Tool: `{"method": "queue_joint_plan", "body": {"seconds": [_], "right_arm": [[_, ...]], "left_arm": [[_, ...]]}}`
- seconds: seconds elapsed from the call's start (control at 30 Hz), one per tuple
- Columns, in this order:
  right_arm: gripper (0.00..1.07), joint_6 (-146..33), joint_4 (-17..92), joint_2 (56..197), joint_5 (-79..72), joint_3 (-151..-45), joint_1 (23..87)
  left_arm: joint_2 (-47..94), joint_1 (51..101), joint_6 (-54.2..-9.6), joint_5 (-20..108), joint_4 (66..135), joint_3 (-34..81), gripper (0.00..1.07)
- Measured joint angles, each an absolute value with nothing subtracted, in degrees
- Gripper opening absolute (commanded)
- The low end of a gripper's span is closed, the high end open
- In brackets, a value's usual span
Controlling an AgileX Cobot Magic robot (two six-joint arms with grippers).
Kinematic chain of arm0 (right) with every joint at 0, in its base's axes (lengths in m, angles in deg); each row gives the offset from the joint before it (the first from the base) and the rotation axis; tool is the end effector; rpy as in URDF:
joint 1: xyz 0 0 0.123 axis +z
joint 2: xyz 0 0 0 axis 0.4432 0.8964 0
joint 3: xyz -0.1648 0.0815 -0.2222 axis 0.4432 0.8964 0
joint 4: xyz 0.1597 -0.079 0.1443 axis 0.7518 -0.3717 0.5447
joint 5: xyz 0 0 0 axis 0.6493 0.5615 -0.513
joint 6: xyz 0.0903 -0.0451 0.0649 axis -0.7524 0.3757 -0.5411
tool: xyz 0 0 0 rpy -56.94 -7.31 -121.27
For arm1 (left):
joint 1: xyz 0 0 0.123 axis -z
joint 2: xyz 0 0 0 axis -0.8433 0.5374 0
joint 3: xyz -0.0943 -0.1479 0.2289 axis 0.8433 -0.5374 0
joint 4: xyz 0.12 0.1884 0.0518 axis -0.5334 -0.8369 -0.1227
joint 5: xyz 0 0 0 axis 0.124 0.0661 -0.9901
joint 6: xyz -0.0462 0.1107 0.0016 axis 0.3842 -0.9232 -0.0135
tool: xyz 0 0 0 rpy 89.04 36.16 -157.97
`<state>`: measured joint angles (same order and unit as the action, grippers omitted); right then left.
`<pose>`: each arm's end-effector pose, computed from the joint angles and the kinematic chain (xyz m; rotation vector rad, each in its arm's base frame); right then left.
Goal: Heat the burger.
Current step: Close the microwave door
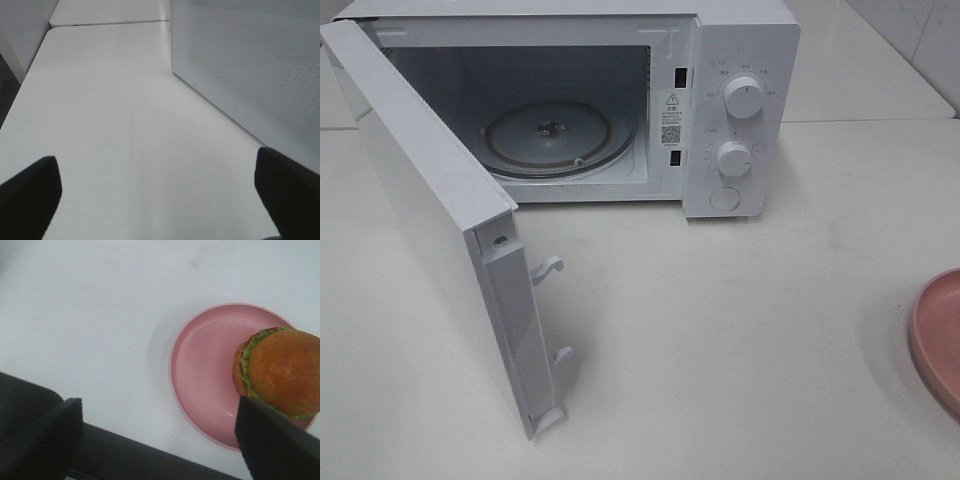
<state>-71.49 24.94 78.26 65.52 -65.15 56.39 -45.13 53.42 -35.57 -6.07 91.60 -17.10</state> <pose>0.0414 -0.0040 0.2742 -0.4114 2.3070 0.0626 -0.0052 -0.0105 0.2580 0.0663 2.0248 0.0113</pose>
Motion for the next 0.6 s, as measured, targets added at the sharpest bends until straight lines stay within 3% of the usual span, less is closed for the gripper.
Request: {"method": "queue_joint_plan", "body": {"seconds": [0.33,0.6], "right_arm": [[0.77,-66.0,31.9,68.2,58.9,-60.3,41.4],[0.76,-64.6,33.7,61.8,57.5,-58.6,33.0]], "left_arm": [[-45.1,53.4,-35.6,-6.1,91.6,-17.1,0.98],[-45.1,53.4,-35.6,-6.1,91.6,-17.1,0.98]]}}
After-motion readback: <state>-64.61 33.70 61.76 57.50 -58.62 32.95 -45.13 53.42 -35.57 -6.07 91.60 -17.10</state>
